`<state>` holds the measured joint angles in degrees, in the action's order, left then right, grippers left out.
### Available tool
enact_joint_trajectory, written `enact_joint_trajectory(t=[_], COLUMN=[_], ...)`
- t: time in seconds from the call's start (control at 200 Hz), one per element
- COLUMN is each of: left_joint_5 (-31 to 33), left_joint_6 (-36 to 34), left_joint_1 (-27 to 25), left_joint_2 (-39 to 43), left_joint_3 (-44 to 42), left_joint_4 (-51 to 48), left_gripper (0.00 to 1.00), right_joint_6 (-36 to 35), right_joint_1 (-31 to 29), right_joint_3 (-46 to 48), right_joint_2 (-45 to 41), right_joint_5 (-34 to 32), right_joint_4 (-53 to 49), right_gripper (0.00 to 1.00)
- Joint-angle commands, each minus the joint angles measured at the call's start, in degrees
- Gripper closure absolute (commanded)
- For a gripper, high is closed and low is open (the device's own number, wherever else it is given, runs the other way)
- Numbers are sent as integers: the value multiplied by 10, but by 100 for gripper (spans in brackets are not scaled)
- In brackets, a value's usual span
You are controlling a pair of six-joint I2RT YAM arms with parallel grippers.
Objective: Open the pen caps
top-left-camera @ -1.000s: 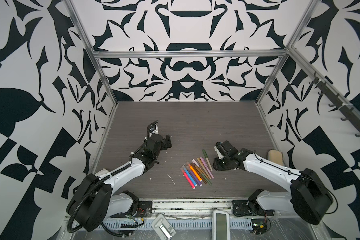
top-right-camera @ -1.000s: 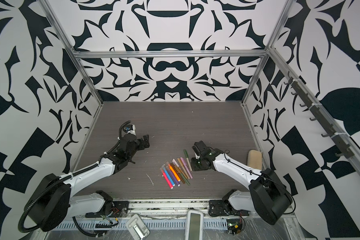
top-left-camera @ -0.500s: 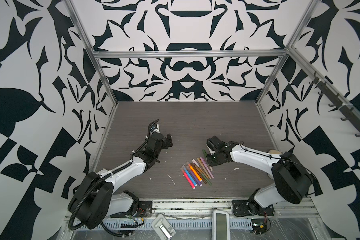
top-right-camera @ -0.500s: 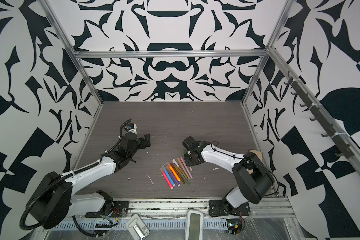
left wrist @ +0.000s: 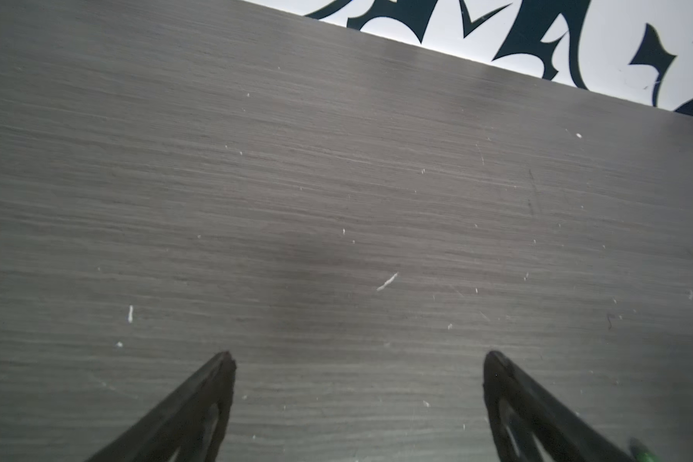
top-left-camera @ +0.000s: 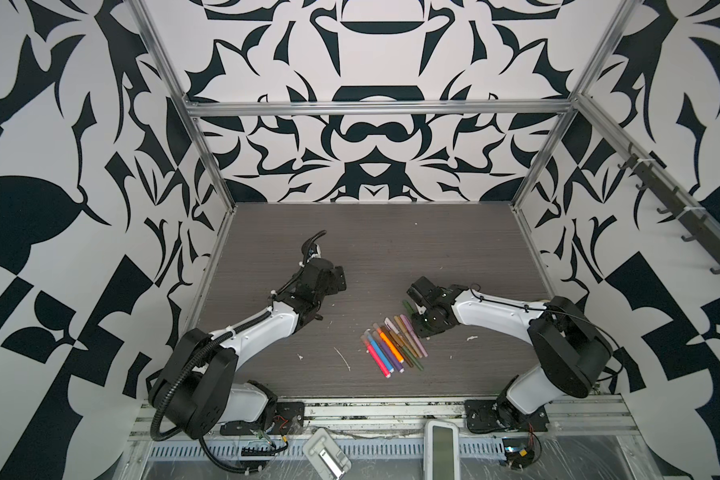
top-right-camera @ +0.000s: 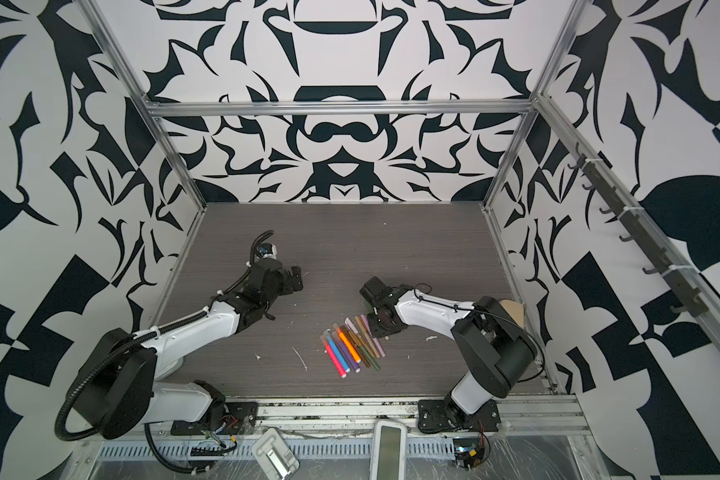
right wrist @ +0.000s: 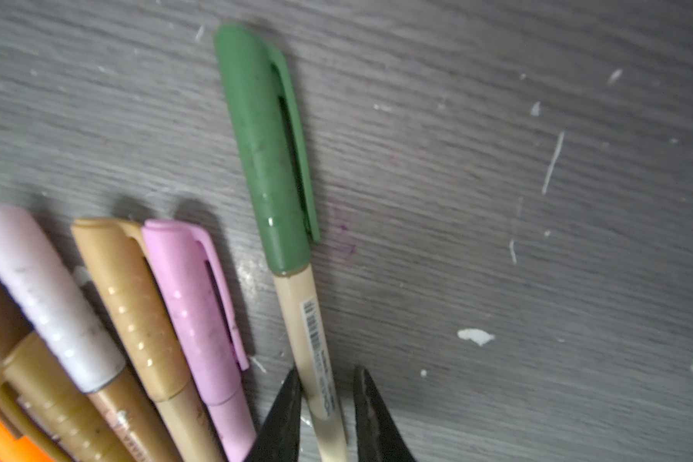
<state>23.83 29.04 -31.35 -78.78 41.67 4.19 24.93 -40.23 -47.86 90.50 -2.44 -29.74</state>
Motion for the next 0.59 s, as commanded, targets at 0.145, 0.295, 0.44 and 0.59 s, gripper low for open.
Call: enact_joint_trajectory(t=[0.145,0.295,0.44,0.59], left_joint_5=[-183,-252,-202,-256], left_joint_6=[37,104,222,239], left_joint_1=[1,-17,-10,16], left_joint_2=[-18,135,239,194], left_joint_3=[100,6,-40,35], left_joint_4=[-177,-43,-31,-153], left_gripper=[1,1,1,1], right_joint_6=[10,-22,-35,5], right_joint_1=[-3,-3,-3,-3], right_joint_3=[0,-30,-70,-84], right_joint_2=[4,-51,-94,-122], right_joint_5=[-45,-55,7,130], right_joint_4=[-16,-41,-54,-14], right_gripper=[91,93,98,100])
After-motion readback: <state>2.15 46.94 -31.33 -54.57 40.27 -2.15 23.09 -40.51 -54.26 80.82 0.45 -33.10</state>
